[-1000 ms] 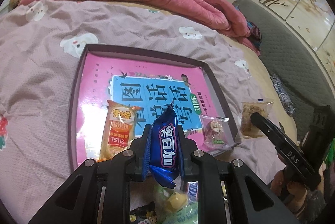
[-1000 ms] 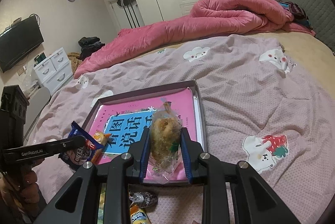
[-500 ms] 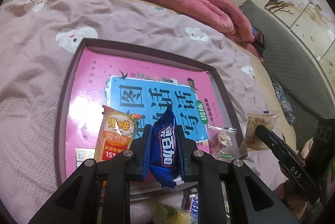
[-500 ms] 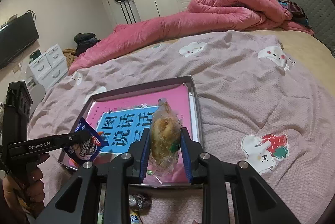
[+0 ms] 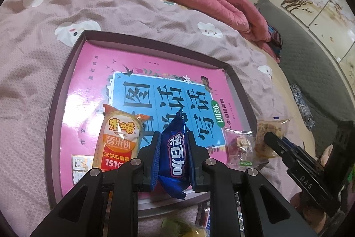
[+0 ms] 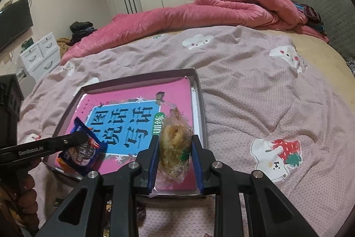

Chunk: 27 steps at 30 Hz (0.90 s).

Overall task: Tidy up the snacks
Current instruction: 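Lift and carry the blue packet over the tray while right tool carries the pastry bag, then lower and release the blue packet beside the rice cracker while right tool releases the pastry bag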

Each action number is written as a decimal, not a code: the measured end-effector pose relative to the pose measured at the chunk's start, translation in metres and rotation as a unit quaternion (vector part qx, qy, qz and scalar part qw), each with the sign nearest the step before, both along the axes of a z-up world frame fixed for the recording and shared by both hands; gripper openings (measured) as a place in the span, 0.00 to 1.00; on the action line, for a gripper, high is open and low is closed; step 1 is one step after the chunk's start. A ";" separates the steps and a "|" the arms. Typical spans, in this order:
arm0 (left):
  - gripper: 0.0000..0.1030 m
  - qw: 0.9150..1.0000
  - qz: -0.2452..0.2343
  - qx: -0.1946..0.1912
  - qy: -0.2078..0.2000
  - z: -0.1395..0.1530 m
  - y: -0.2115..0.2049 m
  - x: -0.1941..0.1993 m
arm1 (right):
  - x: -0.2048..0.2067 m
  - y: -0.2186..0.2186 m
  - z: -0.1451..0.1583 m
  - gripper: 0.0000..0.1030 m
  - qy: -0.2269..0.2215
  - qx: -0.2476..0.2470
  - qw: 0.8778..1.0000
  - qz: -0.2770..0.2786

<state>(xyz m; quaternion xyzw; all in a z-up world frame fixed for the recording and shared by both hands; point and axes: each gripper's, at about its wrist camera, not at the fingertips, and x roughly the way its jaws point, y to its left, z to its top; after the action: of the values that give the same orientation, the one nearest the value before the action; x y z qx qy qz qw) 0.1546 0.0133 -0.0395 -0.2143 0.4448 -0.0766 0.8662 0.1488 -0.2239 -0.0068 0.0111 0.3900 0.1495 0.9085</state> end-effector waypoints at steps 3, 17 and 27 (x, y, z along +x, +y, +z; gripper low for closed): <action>0.21 1.000 -0.001 0.000 0.000 0.000 0.000 0.000 | 0.002 0.001 -0.004 0.27 0.007 -0.003 1.000 -0.001; 0.22 1.000 0.000 0.014 -0.001 -0.001 0.001 -0.005 | -0.001 0.013 -0.009 0.29 0.002 -0.022 1.000 0.004; 0.24 0.999 0.000 0.032 0.000 0.000 0.002 -0.009 | -0.005 0.023 -0.012 0.29 0.019 0.009 0.999 0.040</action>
<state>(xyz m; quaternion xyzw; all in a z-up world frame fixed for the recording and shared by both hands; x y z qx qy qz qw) 0.1459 0.0156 -0.0393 -0.1862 0.4471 -0.0621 0.8727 0.1443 -0.2008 -0.0184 0.0067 0.4063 0.1894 0.8939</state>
